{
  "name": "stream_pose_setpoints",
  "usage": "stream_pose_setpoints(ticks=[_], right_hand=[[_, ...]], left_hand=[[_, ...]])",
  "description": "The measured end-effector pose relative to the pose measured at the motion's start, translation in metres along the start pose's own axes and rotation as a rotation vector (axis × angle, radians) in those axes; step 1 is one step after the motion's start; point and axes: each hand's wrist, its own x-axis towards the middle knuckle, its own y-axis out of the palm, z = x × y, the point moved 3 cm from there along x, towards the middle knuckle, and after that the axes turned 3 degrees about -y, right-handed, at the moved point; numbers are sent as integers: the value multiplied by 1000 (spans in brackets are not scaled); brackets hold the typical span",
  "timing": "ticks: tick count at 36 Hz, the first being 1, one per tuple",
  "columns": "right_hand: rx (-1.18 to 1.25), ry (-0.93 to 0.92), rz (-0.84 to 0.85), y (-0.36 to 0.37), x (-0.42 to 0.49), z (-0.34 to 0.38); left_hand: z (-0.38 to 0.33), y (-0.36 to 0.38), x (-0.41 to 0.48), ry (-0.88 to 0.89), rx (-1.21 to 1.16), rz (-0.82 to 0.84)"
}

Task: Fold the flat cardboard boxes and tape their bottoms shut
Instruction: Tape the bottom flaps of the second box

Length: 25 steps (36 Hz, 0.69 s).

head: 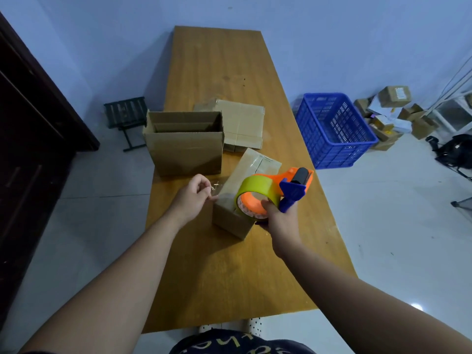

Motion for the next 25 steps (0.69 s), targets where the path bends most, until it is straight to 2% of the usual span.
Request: stream_pose_setpoints(ticks=[3, 7, 13, 19, 25], right_hand=[[131, 100, 16, 7, -5, -1], [188, 146, 2, 14, -10, 3], [334, 316, -12, 19, -6, 16], [294, 208, -49, 15, 9, 20], [204, 43, 151, 9, 24, 33]], left_hand=[[-1, 0, 2, 10, 189, 2], [4, 1, 1, -44, 178, -31], [0, 11, -2, -170, 117, -104], [-6, 25, -11, -184, 106, -225], [0, 32, -9, -279, -170, -270]])
